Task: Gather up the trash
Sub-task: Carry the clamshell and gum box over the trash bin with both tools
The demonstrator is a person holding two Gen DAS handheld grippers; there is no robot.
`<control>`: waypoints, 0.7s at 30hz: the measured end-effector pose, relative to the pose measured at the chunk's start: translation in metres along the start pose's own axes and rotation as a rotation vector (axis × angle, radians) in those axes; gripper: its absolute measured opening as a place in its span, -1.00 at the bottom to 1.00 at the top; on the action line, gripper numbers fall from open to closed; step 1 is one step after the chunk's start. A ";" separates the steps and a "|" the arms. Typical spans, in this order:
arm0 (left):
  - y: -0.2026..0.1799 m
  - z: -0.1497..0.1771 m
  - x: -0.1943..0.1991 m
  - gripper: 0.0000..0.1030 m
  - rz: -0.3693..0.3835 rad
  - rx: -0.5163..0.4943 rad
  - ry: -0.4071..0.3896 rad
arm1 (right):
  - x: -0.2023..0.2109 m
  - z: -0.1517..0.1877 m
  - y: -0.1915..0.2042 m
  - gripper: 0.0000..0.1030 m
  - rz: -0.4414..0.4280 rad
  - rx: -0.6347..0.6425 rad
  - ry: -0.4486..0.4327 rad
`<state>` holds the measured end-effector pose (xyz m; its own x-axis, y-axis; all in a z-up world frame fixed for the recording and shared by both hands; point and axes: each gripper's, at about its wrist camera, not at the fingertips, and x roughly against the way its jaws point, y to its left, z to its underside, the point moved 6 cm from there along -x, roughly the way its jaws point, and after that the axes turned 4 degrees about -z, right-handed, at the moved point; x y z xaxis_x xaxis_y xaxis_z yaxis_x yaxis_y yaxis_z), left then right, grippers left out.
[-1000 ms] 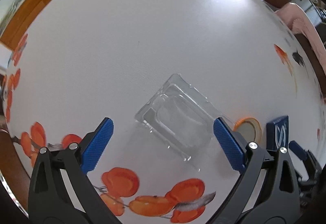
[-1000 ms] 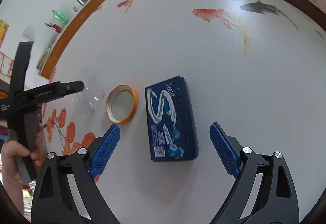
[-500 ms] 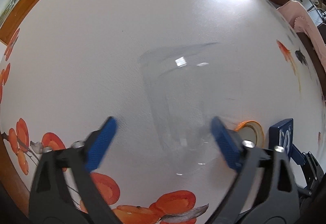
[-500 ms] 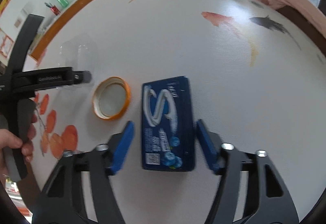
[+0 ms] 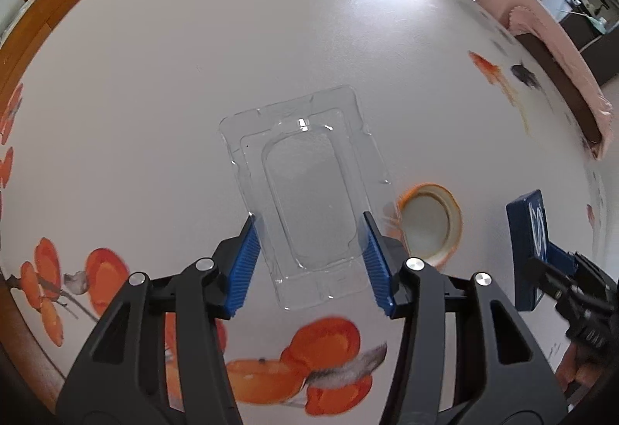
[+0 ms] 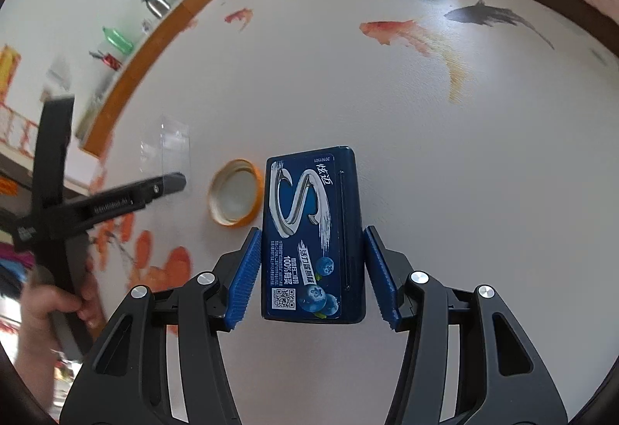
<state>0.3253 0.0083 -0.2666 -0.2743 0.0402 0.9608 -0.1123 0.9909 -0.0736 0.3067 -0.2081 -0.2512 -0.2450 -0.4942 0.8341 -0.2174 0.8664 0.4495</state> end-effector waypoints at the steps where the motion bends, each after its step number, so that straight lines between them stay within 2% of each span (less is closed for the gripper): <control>1: 0.003 0.001 0.007 -0.07 0.004 -0.002 -0.009 | 0.005 0.001 0.002 0.04 -0.005 0.003 -0.005; 3: 0.007 0.006 0.021 -0.07 0.012 -0.010 -0.024 | 0.015 0.001 0.011 0.04 -0.018 0.013 -0.014; 10: 0.063 0.027 0.087 -0.07 0.002 0.017 -0.095 | 0.028 -0.001 0.072 0.04 -0.093 0.073 -0.022; 16: 0.128 0.037 0.145 -0.07 -0.053 0.075 -0.203 | 0.030 -0.002 0.157 0.04 -0.224 0.154 -0.013; 21: 0.201 0.068 0.197 -0.07 -0.097 0.159 -0.287 | 0.018 0.008 0.258 0.04 -0.319 0.269 0.013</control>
<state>0.1837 0.2072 -0.1103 -0.5103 -0.1136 0.8525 -0.2925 0.9551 -0.0478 0.2381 0.0059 -0.1228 -0.1136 -0.7322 0.6715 -0.5199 0.6198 0.5878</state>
